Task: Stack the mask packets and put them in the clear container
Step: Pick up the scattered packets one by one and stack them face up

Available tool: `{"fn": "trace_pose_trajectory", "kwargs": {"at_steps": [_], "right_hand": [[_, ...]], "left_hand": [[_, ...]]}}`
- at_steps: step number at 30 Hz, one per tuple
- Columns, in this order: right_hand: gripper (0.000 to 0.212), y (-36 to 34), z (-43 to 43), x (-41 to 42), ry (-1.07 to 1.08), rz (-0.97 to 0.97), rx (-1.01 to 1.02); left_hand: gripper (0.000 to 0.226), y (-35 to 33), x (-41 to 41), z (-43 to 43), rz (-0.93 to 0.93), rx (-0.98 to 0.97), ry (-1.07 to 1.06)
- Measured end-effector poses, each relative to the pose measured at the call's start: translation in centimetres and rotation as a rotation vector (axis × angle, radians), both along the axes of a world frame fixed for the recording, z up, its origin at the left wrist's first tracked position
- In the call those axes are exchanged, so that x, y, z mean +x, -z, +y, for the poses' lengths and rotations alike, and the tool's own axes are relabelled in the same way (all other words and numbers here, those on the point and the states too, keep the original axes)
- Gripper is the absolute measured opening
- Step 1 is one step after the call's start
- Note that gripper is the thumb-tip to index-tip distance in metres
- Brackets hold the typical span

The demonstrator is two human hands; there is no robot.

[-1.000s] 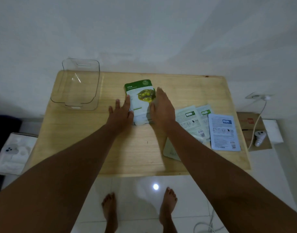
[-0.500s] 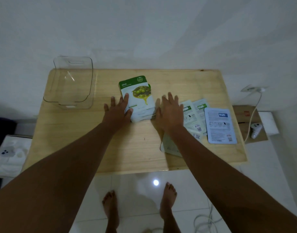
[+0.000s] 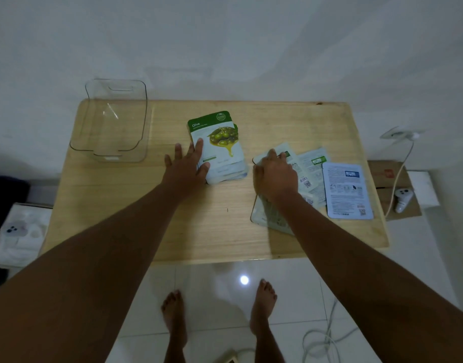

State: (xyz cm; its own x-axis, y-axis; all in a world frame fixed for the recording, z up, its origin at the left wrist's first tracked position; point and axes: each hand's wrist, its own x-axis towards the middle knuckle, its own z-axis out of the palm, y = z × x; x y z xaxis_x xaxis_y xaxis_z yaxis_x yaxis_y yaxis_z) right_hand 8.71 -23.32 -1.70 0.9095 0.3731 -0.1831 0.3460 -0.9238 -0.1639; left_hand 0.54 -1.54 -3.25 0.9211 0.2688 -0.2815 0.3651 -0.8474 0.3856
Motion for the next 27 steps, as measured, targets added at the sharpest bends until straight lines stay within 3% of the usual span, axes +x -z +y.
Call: {"fn": "trace_pose_trajectory", "kwargs": {"at_steps": [10,18,23,27], "right_hand": [[0.026,-4.0,1.1,3.8,0.142,-0.225,0.412],[0.023,-7.3,3.3,5.4,0.221,-0.307,0.784],[0.02,-8.4,5.8,5.4,0.23,-0.266,0.935],[0.02,-7.2,8.2,4.9,0.237,-0.12,0.932]], "left_hand": [[0.069,-0.1,0.0,0.1,0.002,-0.021,0.002],[0.069,-0.4,-0.1,0.1,0.013,-0.044,-0.005],[0.069,-0.5,-0.2,0.1,-0.003,-0.056,-0.001],[0.069,-0.4,-0.2,0.1,-0.001,-0.068,-0.004]]}}
